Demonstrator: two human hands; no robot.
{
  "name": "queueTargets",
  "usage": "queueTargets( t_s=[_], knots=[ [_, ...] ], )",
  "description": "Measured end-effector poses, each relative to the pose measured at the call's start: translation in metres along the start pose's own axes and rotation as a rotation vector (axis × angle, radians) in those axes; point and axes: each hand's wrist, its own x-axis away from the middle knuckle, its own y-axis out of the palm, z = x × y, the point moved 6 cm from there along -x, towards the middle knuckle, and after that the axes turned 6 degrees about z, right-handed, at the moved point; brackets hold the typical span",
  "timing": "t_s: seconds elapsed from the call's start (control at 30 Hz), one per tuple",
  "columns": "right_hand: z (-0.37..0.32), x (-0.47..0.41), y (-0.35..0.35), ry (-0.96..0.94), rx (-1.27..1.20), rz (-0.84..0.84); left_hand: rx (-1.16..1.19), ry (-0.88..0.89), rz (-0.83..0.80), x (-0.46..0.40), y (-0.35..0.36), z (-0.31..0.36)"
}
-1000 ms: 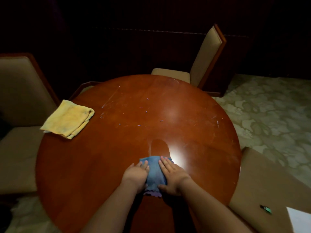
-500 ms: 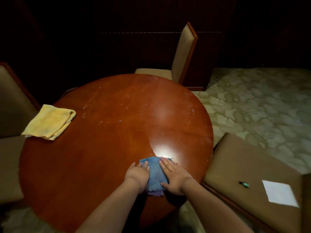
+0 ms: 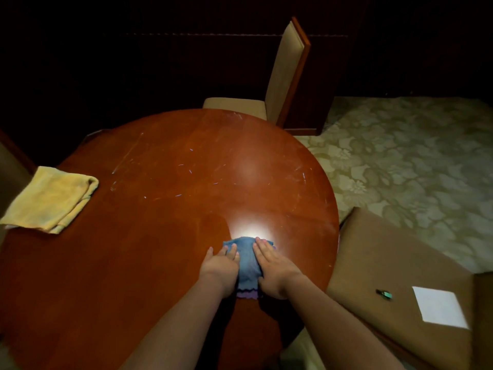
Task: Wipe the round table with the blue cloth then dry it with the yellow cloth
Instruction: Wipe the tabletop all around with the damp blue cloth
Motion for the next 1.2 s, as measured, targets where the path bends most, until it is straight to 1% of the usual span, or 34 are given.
queueTargets(
  t_s=[0.23,0.37,0.57,0.7,0.83,1.0,1.2],
  knots=[
    [0.011,-0.046,-0.020,-0.013,-0.003,0.026,0.030,0.024,-0.005,-0.043,-0.023,-0.022],
    [0.015,-0.080,-0.030,0.013,0.017,-0.006,0.051,0.033,-0.005,-0.069,-0.040,-0.035],
    [0.022,-0.104,-0.037,0.023,0.075,0.044,0.080,0.022,0.010,-0.088,-0.054,-0.047],
    [0.022,-0.097,-0.036,0.011,0.061,0.070,0.106,-0.008,0.014,-0.077,-0.047,-0.046],
    [0.015,-0.062,-0.023,-0.020,0.075,0.032,0.117,-0.016,0.014,-0.045,-0.031,-0.036],
    [-0.010,-0.031,0.003,-0.045,0.117,-0.003,0.161,-0.059,0.015,-0.002,0.000,-0.037],
    [-0.017,-0.034,0.007,-0.020,0.180,-0.004,0.175,-0.030,0.040,-0.005,0.000,-0.041]
  ],
)
